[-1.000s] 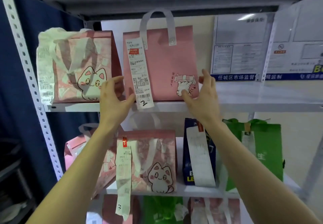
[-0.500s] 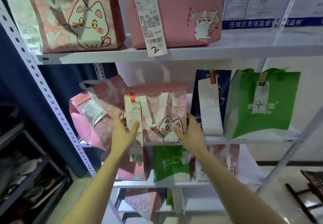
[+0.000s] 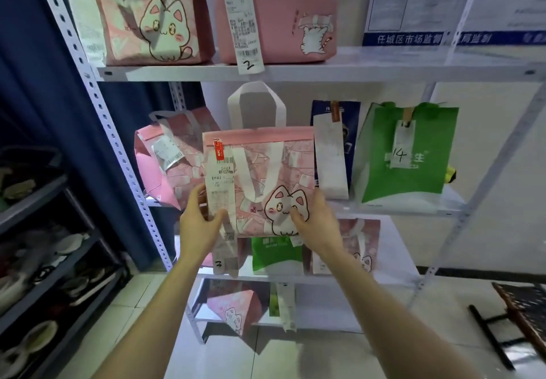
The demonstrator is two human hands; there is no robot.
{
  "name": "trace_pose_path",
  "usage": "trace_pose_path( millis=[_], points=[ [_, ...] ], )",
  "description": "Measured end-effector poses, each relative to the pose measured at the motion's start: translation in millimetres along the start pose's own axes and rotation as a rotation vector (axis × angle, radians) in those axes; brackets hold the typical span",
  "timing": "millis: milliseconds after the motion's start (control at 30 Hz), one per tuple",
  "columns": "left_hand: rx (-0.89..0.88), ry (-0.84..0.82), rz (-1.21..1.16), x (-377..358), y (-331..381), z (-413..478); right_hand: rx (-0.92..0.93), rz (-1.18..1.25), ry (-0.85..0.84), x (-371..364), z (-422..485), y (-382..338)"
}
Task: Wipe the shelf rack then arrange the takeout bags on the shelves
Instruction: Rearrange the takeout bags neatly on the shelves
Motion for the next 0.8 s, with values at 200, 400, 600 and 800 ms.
trace_pose_path(
  millis=[200, 400, 600, 800],
  points=[
    [-0.066, -0.009, -0.082, -33, 87, -59, -0.024, 0.067, 0.109, 105, -54, 26],
    [-0.333, -0.051, -0.189, -76, 231, -40, 0.094, 0.129, 0.343, 252, -50, -4],
    [-0.512, -0.044, -0.260, -108, 357, 41, 0.205, 0.158, 0.510, 369, 15, -57],
    [-0.571, -0.021, -0.279, -148, 415, 140, 0.241, 0.103, 0.583, 432, 112, -103]
  ],
)
Point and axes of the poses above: each hand's wrist, its own z-axis towards the middle knuckle, its own x-axis out of the back of the hand, y = z × x, the point moved 10 cm from there along z, towards the middle knuckle, and after that the axes turned 9 degrees about -x, right-handed, at the moved point
